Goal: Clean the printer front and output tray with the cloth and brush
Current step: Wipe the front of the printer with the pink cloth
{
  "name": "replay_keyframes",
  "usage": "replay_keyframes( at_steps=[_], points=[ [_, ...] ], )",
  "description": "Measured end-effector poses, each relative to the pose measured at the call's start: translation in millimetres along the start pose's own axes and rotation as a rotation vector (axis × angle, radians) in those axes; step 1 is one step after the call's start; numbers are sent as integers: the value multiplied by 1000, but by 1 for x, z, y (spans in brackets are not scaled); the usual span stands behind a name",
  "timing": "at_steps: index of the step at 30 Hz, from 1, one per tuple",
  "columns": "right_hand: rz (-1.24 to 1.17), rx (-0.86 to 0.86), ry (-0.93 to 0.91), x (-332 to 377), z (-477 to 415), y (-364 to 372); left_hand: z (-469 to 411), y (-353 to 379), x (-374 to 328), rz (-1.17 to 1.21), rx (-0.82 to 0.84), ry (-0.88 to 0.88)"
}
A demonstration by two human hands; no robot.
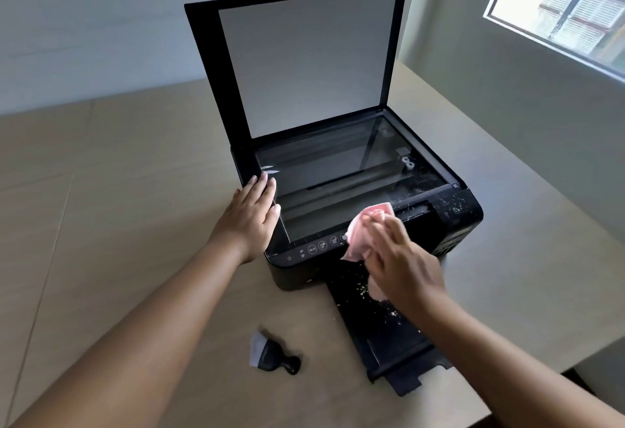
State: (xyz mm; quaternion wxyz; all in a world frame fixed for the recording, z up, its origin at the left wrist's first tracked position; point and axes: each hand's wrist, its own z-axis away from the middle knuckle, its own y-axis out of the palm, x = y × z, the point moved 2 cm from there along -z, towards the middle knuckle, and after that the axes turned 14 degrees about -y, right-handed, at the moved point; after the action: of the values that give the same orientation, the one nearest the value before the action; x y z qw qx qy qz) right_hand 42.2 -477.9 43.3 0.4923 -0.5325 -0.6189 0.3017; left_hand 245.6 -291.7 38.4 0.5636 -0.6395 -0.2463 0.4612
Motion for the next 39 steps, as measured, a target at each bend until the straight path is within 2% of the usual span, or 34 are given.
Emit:
replay_keyframes(
  at_steps=[3, 6, 10, 16, 21, 24, 30, 34, 39],
  points=[
    [52, 35, 66, 12, -3, -14, 0, 0, -2, 28, -2, -8],
    [-80, 119, -57, 62, -10, 4, 0, -1, -3, 26, 6, -15],
    [-166, 84, -130, 113, -16, 19, -1, -4, -3, 50, 3, -4],
    [-139, 195, -255, 91, -22, 17, 1, -3, -1, 84, 6, 7],
    [-197, 152, -222, 113, -23, 17, 1, -4, -3, 62, 6, -5],
    [-152, 150, -245, 98, -22, 12, 2, -4, -3, 36, 21, -13],
    [-215, 128, -187, 44, -17, 32, 1, -3, -1, -20, 20, -34],
    [-140, 124, -134, 18, -14, 33, 3, -4, -2, -79, 19, -32],
    [-84, 39, -29, 19, -2, 26, 5, -9, -20, -220, 32, -112]
  ],
)
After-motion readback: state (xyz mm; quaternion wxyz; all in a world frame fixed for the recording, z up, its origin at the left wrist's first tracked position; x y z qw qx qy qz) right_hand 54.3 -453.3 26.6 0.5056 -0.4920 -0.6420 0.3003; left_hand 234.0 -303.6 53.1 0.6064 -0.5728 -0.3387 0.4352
